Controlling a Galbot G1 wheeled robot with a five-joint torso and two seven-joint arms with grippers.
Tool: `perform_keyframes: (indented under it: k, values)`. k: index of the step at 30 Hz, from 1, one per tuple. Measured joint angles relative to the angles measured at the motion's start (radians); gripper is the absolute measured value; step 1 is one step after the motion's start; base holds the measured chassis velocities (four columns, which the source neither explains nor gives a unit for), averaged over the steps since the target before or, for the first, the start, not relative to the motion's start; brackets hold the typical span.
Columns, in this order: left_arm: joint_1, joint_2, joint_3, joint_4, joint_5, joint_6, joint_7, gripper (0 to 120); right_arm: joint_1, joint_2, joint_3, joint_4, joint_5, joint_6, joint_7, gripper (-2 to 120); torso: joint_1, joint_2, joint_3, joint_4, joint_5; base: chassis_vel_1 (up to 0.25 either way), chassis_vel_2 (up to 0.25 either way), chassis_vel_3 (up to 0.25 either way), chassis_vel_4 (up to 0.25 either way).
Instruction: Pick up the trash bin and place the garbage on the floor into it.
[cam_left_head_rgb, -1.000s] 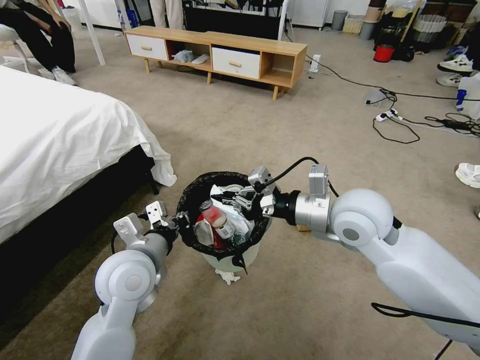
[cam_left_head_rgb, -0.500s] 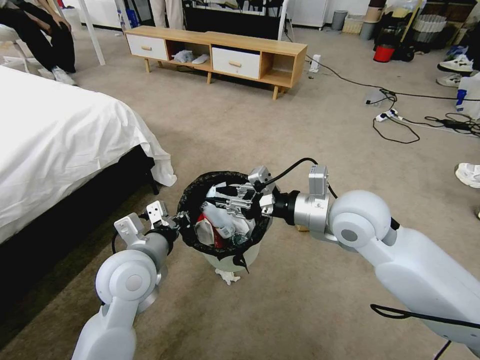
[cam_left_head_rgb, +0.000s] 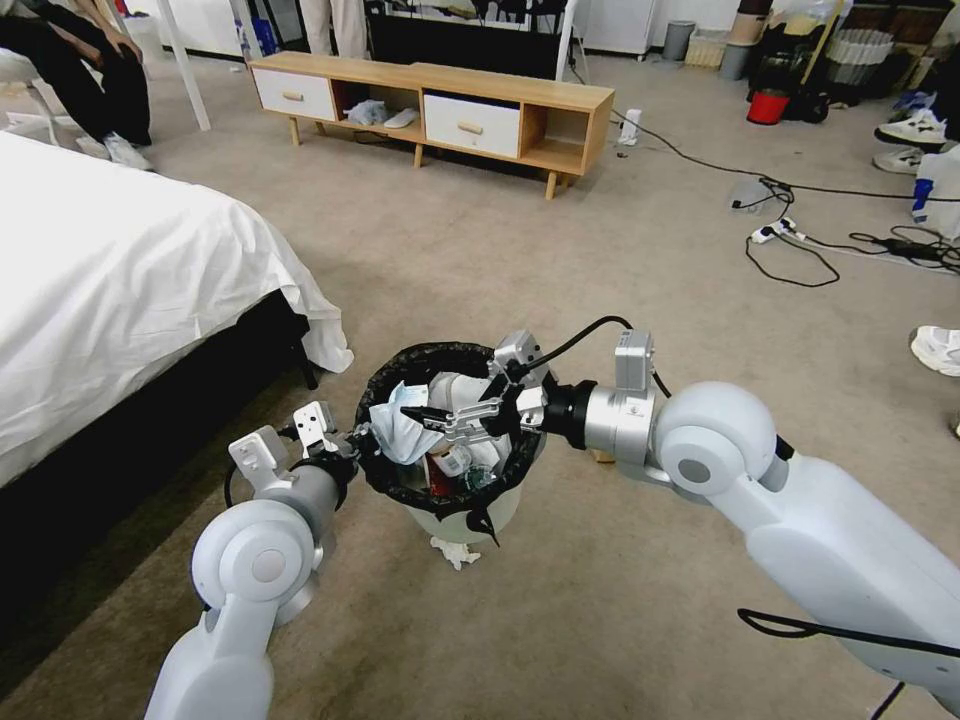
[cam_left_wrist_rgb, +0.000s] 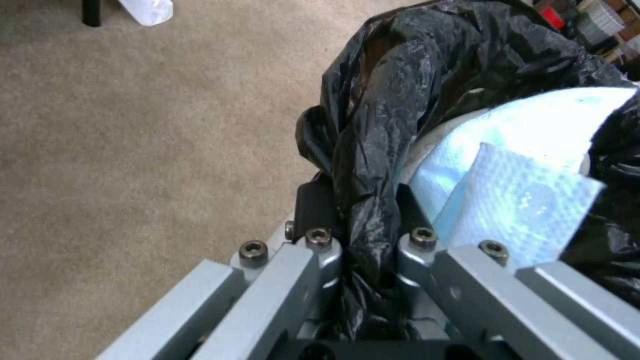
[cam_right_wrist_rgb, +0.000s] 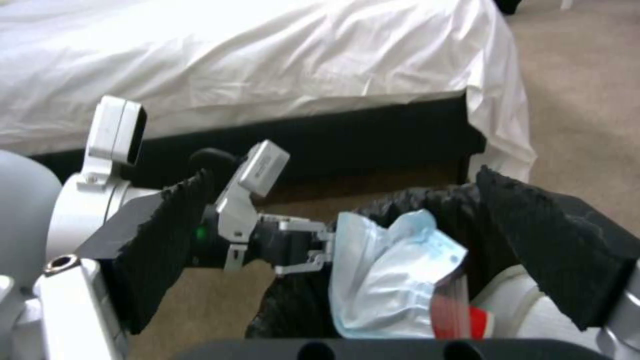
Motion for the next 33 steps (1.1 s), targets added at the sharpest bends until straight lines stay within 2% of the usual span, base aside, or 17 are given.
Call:
perform_keyframes:
  k: [10, 19, 29, 33]
  values:
    - [-0.001, -0.001, -0.010, 0.000, -0.001, 0.000, -0.005, 4, -0.030, -0.021, 0.042, 0.011, 0.002, 0.010, -0.001, 100, 0.000, 0.000, 0.000, 0.0000, 0.0000, 0.000, 0.000, 0.000, 0.000]
    - [0.003, 0.004, -0.041, -0.009, -0.009, -0.001, -0.010, 4, -0.053, -0.034, 0.110, 0.045, -0.001, 0.016, -0.002, 100, 0.000, 0.000, 0.000, 0.0001, 0.0000, 0.000, 0.000, 0.000, 0.000]
    - [0.002, 0.012, -0.064, -0.021, -0.028, -0.001, -0.022, 4, -0.109, -0.046, 0.346, 0.077, 0.009, 0.026, -0.011, 100, 0.000, 0.000, 0.000, -0.0001, 0.0000, 0.000, 0.000, 0.000, 0.000]
    - [0.002, 0.014, -0.075, -0.034, -0.028, -0.001, -0.023, 4, -0.163, -0.046, 0.489, 0.061, 0.010, 0.028, -0.012, 100, 0.000, 0.000, 0.000, -0.0001, 0.0001, 0.000, 0.000, 0.000, 0.000]
